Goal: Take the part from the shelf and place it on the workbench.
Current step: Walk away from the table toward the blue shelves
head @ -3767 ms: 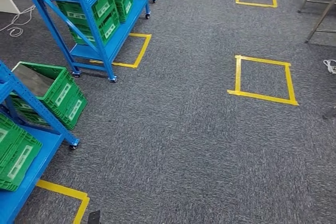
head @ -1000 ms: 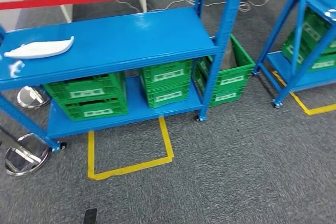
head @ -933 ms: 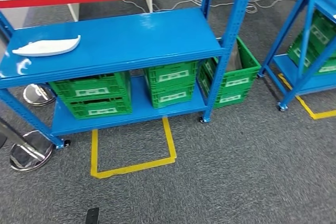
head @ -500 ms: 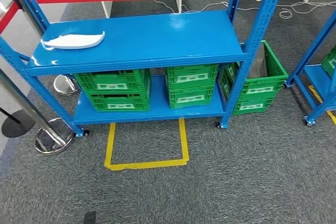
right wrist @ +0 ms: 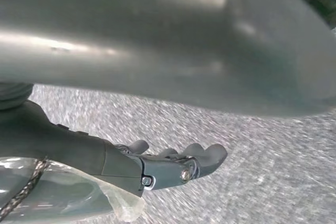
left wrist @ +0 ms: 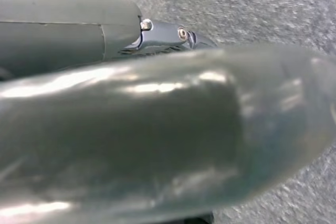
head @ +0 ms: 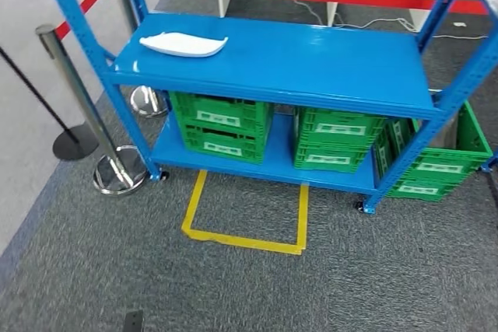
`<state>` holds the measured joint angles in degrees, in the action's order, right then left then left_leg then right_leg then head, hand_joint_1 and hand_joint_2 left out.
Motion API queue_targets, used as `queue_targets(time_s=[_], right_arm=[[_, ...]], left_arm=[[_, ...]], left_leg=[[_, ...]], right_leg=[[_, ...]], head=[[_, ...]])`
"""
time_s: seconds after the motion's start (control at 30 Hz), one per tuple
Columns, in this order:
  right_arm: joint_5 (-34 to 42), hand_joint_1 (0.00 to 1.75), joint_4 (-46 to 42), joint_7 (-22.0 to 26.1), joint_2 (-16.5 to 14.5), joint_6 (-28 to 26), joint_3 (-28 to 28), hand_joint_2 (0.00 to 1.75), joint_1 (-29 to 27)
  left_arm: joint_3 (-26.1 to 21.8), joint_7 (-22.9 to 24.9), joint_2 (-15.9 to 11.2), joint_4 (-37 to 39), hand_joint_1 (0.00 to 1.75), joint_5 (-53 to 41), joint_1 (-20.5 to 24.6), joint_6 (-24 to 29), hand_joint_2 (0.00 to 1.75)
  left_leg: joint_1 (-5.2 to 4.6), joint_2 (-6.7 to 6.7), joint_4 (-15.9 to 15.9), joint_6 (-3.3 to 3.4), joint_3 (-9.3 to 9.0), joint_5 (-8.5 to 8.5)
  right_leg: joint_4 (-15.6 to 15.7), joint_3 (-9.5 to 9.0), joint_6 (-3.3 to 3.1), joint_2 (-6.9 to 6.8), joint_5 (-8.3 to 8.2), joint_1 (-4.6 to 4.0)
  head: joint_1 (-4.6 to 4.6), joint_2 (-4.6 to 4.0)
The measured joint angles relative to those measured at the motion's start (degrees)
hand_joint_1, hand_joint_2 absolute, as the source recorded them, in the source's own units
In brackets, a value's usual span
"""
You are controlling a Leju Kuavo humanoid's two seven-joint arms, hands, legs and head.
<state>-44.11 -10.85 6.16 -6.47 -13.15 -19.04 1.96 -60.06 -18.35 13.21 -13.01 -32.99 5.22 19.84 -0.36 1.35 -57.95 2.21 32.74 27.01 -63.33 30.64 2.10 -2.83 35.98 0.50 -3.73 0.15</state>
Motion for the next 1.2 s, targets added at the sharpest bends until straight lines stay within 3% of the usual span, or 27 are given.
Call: queue_targets(time_s=[0.03,0.07,0.1,0.13,0.17,0.23,0.27,0.3,0.4,0.47,0.57,0.6,0.63,0.67,0.73,0.8,0.93,0.97,1.03,1.1,1.13,1.17,1.2], right_arm=[[0.0,0.0,0.0,-0.2,0.0,0.0,0.0,0.0,-0.1],[0.0,0.0,0.0,-0.4,0.0,0.0,0.0,0.0,-0.1],[0.0,0.0,0.0,-0.6,0.0,0.1,0.0,0.0,-0.2],[0.1,0.0,0.0,-0.8,0.0,0.2,0.0,0.0,-0.3],[0.3,0.0,0.0,-0.9,0.0,0.4,-0.1,0.0,-0.4],[0.6,0.0,0.0,-1.1,0.0,0.8,-0.3,0.0,-0.3],[0.8,0.0,0.0,-1.2,0.0,0.8,-0.4,0.0,-0.2],[1.1,0.0,0.0,-1.4,0.0,0.7,-0.6,0.0,-0.1],[2.1,0.0,0.0,-1.8,0.0,1.0,-1.3,0.0,-0.2],[2.4,0.0,0.0,-1.8,0.0,1.5,-1.8,0.0,-0.2],[2.7,0.0,0.0,-1.9,0.0,2.2,-2.2,0.0,-0.3],[2.7,0.0,0.0,-1.9,0.0,2.3,-2.3,0.0,-0.4],[2.8,0.0,0.0,-1.9,0.0,2.3,-2.4,0.0,-0.4],[2.8,0.0,0.0,-2.0,0.0,2.4,-2.5,0.0,-0.4],[3.1,0.0,0.0,-2.1,-0.1,2.7,-2.7,0.0,-0.4],[3.4,0.0,0.0,-2.1,-0.3,3.1,-3.1,0.0,-0.4],[3.7,0.0,0.0,-2.1,-0.4,3.6,-3.5,0.0,-0.3],[3.8,0.0,0.0,-2.2,-0.4,3.7,-3.7,0.0,-0.2],[4.0,0.0,0.0,-2.4,-0.4,3.8,-4.0,0.0,-0.1],[4.0,0.0,0.0,-2.7,-0.4,3.8,-4.3,0.0,-0.2],[4.1,0.0,0.0,-2.8,-0.4,3.8,-4.4,0.0,-0.3],[4.1,0.0,0.0,-2.9,-0.4,3.8,-4.5,0.0,-0.5],[4.1,0.0,0.0,-2.8,-0.4,3.8,-4.6,0.0,-0.7]], left_arm=[[0.0,-0.1,0.0,0.0,0.0,-0.1,0.1,0.0,0.0],[0.0,-0.2,0.1,0.0,0.0,-0.1,0.1,-0.1,0.0],[0.0,-0.3,0.1,0.0,0.0,-0.2,0.1,-0.1,0.0],[0.0,-0.4,0.1,0.0,0.0,-0.2,0.1,-0.2,0.0],[0.0,-0.6,0.2,0.0,0.0,-0.3,0.0,-0.3,0.0],[0.0,-1.0,0.2,0.0,0.0,-0.4,0.0,-0.5,0.0],[0.0,-1.2,0.3,0.0,0.0,-0.5,0.0,-0.6,0.0],[0.0,-1.4,0.3,0.0,0.0,-0.5,0.0,-0.7,0.0],[0.0,-1.6,0.4,0.0,0.0,-0.4,-0.1,-0.8,0.0],[0.0,-1.6,0.5,0.0,0.0,-0.5,-0.1,-0.8,0.0],[0.0,-1.6,0.6,0.0,0.0,-0.6,0.0,-0.8,0.0],[0.0,-1.6,0.6,0.0,0.0,-0.6,0.0,-0.8,0.0],[0.0,-1.6,0.6,0.0,0.0,-0.6,-0.1,-0.8,0.0],[0.0,-1.6,0.6,0.0,0.0,-0.6,-0.1,-0.9,0.0],[0.0,-1.7,0.6,0.0,0.0,-0.6,-0.2,-1.0,0.0],[0.0,-1.9,0.7,0.0,0.0,-0.6,0.0,-1.0,0.0],[0.0,-2.2,0.9,0.0,0.0,-0.7,-0.1,-1.1,0.0],[0.0,-2.3,1.0,0.0,0.0,-0.7,-0.2,-1.2,0.0],[0.0,-2.4,1.2,0.0,0.0,-0.9,-0.2,-1.4,0.0],[0.0,-2.4,1.4,0.0,0.0,-1.0,-0.2,-1.5,0.0],[0.0,-2.4,1.4,0.0,0.0,-1.1,-0.3,-1.6,0.0],[0.0,-2.4,1.5,0.0,0.0,-1.1,-0.3,-1.6,0.0],[0.0,-2.4,1.5,0.0,0.0,-1.1,-0.4,-1.6,0.0]], left_leg=[[0.07,-0.78,0.0,0.13,0.05,-0.05],[0.1,-1.57,0.0,0.19,0.08,-0.07],[0.11,-2.32,0.0,0.22,0.05,-0.05],[0.12,-3.0,0.0,0.2,-0.02,-0.02],[0.16,-3.56,-0.1,0.13,-0.14,0.04],[0.13,-4.34,-0.3,-0.26,-0.34,0.33],[0.03,-4.59,-0.5,-0.55,-0.3,0.52],[-0.08,-4.73,-0.6,-0.86,-0.19,0.64],[-0.05,-4.69,-0.8,-1.64,0.01,0.77],[0.06,-3.63,-2.8,-2.32,0.8,2.17],[0.28,-2.1,-13.5,-3.11,5.81,7.25],[0.35,-2.0,-16.6,-3.2,7.35,8.14],[0.39,-1.97,-17.7,-3.18,7.99,7.85],[0.4,-1.95,-16.5,-3.04,7.53,6.41],[0.22,-1.72,-9.1,-2.25,4.09,2.15],[-0.13,-1.26,-2.5,-1.32,0.97,0.54],[-0.12,-1.53,0.0,-0.17,-0.79,1.24],[-0.01,-1.64,0.2,0.08,-1.3,1.34],[0.05,-1.71,0.4,0.47,-2.0,1.69],[-0.05,-1.76,0.3,0.65,-2.54,2.3],[-0.09,-1.85,0.3,0.64,-2.99,2.71],[-0.1,-1.97,0.3,0.58,-3.61,3.18],[-0.1,-2.09,0.3,0.47,-4.38,3.74]], right_leg=[[-4.0,2.12,0.14,1.59,1.69,0.07],[-7.8,4.28,0.26,2.34,2.9,0.14],[-10.3,5.95,0.33,2.62,3.18,0.17],[-10.8,6.72,0.38,2.68,2.28,0.18],[-8.8,6.37,0.4,2.7,0.23,0.2],[-1.3,3.83,0.42,3.01,-4.48,0.29],[1.9,2.52,0.21,3.28,-5.87,0.34],[3.8,1.76,-0.09,3.54,-6.41,0.35],[4.7,1.28,-1.3,3.67,-6.42,0.24],[4.9,1.05,-2.01,3.39,-6.43,0.37],[4.9,0.74,-2.59,2.69,-6.11,0.42],[4.9,0.61,-2.63,2.48,-5.99,0.4],[4.9,0.44,-2.64,2.35,-5.85,0.39],[4.9,0.21,-2.61,2.28,-5.68,0.36],[5.0,-0.26,-2.44,2.19,-5.25,0.28],[5.1,-0.57,-1.9,2.06,-4.7,0.11],[4.3,-1.52,-0.1,1.77,-4.94,0.17],[3.2,-1.01,0.17,1.9,-4.3,0.2],[-1.6,1.75,0.44,2.35,-1.64,0.23],[-8.2,6.22,0.71,2.59,0.95,0.24],[-10.0,7.91,0.81,2.63,1.02,0.23],[-9.4,8.48,0.86,2.63,-0.3,0.23],[-6.8,8.05,0.84,2.62,-2.6,0.23]], head=[[0.22,0.0],[0.27,0.0],[0.27,0.0],[0.27,0.0],[0.27,0.0],[0.33,0.0],[0.36,0.0],[0.32,0.0],[0.11,0.0],[-0.15,0.0],[-0.56,0.0],[-0.56,0.0],[-0.57,0.0],[-0.58,0.0],[-0.58,0.0],[-0.54,0.0],[-0.47,0.01],[-0.3,0.01],[0.07,0.01],[0.21,0.0],[0.21,0.0],[0.22,0.0],[0.23,0.0]])
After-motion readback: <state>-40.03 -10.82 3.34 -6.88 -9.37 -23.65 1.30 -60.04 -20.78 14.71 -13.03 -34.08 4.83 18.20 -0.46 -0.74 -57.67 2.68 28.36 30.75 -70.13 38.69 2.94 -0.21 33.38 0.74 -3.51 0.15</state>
